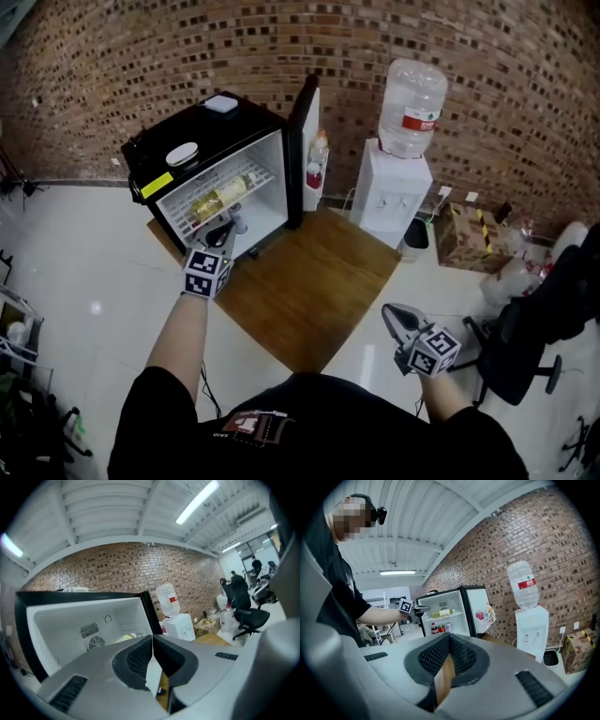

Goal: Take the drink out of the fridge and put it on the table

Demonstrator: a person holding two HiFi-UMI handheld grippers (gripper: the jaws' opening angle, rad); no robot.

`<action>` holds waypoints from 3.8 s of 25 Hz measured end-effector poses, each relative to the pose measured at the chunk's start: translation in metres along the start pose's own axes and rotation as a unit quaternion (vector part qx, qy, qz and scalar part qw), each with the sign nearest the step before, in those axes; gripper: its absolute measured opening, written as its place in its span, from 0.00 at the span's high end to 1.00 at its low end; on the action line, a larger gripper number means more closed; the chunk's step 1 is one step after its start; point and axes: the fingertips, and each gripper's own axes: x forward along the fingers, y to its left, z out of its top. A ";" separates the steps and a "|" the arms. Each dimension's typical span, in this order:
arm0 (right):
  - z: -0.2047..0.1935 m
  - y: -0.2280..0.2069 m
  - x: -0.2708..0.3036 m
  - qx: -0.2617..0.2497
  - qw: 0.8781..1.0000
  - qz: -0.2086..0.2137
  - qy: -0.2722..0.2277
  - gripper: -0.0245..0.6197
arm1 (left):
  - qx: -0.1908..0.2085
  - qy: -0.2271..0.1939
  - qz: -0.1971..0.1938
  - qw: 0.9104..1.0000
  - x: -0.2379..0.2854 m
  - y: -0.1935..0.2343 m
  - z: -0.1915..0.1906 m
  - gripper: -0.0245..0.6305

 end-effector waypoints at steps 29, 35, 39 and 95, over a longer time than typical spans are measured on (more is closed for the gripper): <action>-0.150 -0.048 0.008 0.036 0.999 0.027 0.007 0.98 | 0.215 0.324 -0.002 0.921 0.186 0.109 -0.114 0.27; -0.163 -0.049 0.009 0.055 0.998 0.023 0.005 0.98 | 0.165 0.347 -0.081 0.920 0.195 0.109 -0.122 0.24; -0.167 -0.046 0.009 0.058 0.998 0.022 0.009 0.98 | 0.136 0.357 -0.123 0.916 0.193 0.110 -0.115 0.31; -0.171 -0.066 0.075 0.024 0.999 -0.010 0.027 0.98 | -0.098 -0.180 -0.266 0.942 0.112 -0.161 -0.047 0.54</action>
